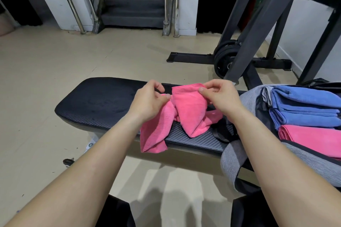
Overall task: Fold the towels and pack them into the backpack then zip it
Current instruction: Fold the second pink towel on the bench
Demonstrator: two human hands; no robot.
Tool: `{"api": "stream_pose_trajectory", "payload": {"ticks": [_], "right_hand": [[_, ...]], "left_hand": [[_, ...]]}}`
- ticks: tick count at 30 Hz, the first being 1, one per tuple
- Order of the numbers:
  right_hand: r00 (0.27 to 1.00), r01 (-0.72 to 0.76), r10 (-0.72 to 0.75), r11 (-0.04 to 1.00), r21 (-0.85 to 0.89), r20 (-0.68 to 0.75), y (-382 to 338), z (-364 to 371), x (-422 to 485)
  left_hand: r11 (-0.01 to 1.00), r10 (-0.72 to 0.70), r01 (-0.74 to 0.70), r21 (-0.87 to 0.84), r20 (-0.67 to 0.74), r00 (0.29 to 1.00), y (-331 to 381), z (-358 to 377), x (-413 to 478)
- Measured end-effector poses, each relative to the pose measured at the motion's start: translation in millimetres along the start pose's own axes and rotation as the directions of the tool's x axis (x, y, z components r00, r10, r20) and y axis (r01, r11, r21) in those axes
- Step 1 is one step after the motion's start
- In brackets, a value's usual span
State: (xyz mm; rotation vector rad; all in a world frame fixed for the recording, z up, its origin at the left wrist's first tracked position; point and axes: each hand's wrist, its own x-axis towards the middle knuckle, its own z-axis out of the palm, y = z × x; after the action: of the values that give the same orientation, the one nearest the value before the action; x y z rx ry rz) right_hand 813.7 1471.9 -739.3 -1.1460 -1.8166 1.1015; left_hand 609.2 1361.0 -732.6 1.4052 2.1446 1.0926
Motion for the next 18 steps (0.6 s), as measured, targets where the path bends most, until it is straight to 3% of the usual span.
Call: {"api": "stream_pose_trajectory", "payload": {"ticks": [4,8,12,15,18], "right_hand": [[0.998,-0.030,0.029,0.999,-0.027,-0.050,-5,3,-1],[0.999,0.006,-0.004,0.999,-0.046,0.050,-15,13,-9],[0.992,0.083,-0.073,0.992,-0.091,0.102,-18,21,-18],[0.980,0.171,-0.157,0.978,-0.118,0.124,-16,22,-22],[0.971,0.214,-0.199,0.971,-0.108,0.134,-19,24,-25]], "left_hand": [[1.000,0.022,-0.022,0.019,0.001,1.000,14,-2,-5],[0.982,-0.054,0.072,-0.175,0.108,0.993,24,-2,-12],[0.892,-0.129,0.208,-0.401,0.214,0.968,32,-4,-17],[0.822,-0.176,0.301,-0.483,0.286,0.942,36,-9,-18],[0.829,-0.124,0.275,-0.488,0.319,0.940,33,-12,-19]]}}
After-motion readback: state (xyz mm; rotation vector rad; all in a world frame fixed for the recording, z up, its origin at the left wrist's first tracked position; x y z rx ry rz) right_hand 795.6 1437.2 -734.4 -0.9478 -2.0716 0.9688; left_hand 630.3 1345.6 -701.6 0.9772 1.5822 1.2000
